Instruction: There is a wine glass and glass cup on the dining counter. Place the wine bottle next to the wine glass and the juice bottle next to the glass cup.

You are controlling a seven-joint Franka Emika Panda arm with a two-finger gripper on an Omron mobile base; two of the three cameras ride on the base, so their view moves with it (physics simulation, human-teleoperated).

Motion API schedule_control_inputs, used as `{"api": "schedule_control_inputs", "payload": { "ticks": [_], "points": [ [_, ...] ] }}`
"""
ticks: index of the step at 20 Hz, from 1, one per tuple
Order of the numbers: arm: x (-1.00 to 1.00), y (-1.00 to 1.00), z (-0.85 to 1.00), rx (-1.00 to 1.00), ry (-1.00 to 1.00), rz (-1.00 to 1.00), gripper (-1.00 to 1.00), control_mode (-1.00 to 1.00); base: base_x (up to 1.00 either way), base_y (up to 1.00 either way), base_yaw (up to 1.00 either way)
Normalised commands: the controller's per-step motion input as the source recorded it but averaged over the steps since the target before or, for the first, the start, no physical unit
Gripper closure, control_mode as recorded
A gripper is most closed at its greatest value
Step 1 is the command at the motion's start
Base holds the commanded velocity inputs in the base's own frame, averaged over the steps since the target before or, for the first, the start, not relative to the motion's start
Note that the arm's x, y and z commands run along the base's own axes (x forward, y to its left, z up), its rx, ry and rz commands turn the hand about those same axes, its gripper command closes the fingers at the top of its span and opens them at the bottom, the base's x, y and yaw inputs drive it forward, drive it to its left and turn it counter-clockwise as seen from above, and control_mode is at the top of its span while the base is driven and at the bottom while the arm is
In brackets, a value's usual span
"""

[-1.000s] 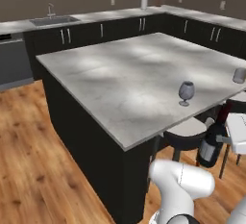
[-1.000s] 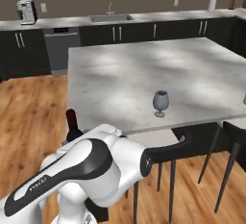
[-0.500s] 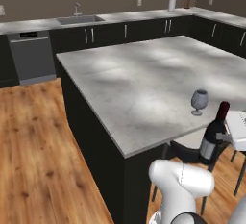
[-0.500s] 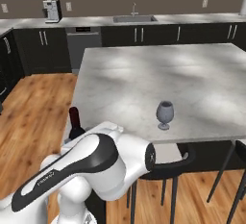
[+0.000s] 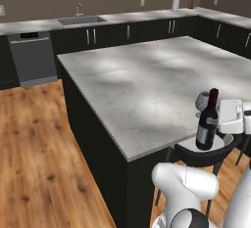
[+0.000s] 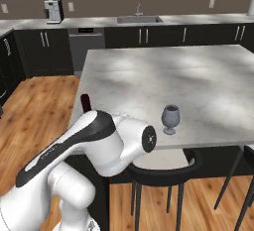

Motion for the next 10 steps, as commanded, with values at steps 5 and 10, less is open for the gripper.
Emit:
{"api": "schedule_control_inputs", "payload": {
  "ticks": [5,10],
  "points": [
    [0.95,-0.20,-0.09,-0.06,0.01,-0.26,1.00,-1.00,0.00,0.00,0.00],
    [0.92,-0.33,-0.03,0.00,0.01,-0.24,1.00,-1.00,0.00,0.00,0.00]
  ]
}}
